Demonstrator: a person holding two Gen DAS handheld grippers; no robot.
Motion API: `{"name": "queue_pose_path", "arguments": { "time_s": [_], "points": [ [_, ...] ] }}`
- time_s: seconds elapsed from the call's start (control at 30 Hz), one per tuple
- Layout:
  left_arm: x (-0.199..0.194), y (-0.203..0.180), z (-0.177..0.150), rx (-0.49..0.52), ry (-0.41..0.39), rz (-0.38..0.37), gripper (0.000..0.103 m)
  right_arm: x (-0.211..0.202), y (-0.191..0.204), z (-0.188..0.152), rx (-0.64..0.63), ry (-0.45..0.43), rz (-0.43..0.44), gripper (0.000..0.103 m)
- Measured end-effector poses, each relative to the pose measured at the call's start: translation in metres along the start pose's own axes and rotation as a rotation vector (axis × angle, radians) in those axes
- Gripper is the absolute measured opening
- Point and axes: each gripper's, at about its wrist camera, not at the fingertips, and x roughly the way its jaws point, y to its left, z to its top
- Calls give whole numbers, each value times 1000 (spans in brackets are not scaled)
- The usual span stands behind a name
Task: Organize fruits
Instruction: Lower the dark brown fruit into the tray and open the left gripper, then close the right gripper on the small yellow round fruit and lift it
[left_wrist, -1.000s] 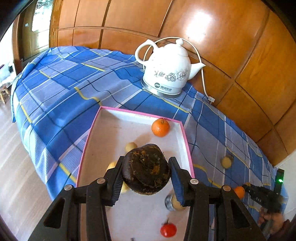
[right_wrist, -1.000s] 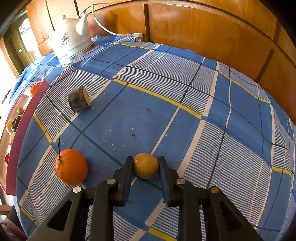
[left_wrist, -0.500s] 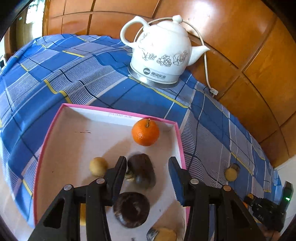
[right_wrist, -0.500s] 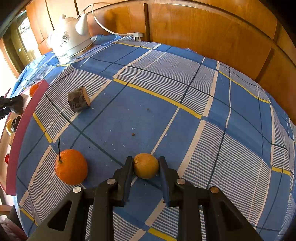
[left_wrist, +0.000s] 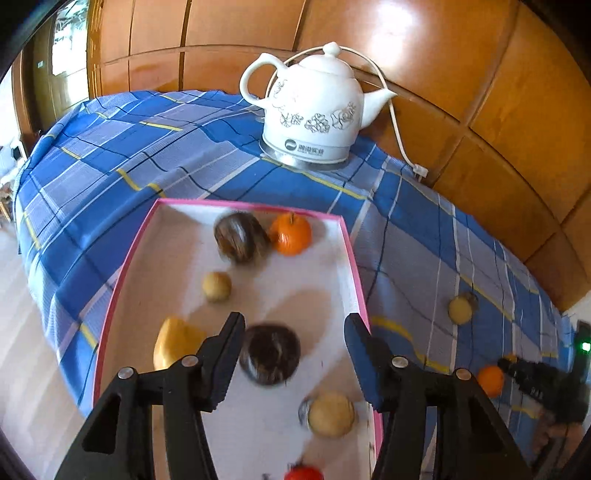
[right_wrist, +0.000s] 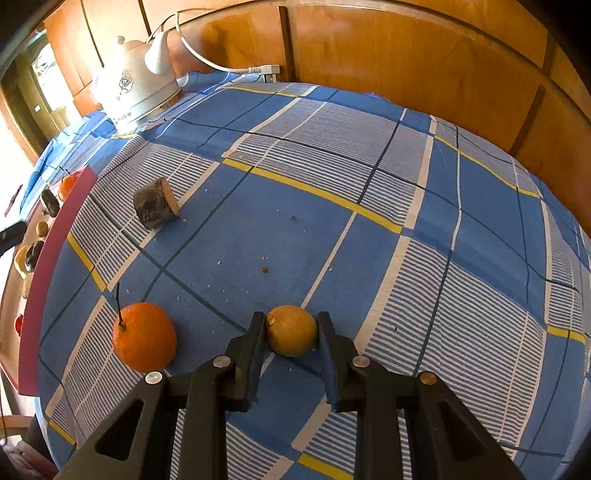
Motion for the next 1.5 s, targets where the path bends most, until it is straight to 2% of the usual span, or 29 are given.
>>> {"name": "queue_pose_path", "arguments": {
  "time_s": [0.47, 0.7, 0.77, 1.0, 1.17, 1.5],
  "points": [
    [-30, -34, -31, 108, -16, -37, 58, -2, -10, 1, 66, -3, 56, 31],
    [-31, -43, -37, 141, -7, -43, 58, -2, -9, 1, 52, -7, 38, 31],
    [-32, -44, -37, 144, -9, -36, 58, -2, -8, 1, 43, -2, 37, 27],
    [-37, -42, -37, 141, -24, -19, 58, -5, 7, -1, -51, 5, -33, 27],
    [-47, -41, -36, 159, -62, 7, 59, -4, 4, 0, -46, 8, -47, 27],
    [-54, -35, -37, 156, -79, 19, 60, -12, 2, 1, -34, -14, -44, 27]
  ]
}}
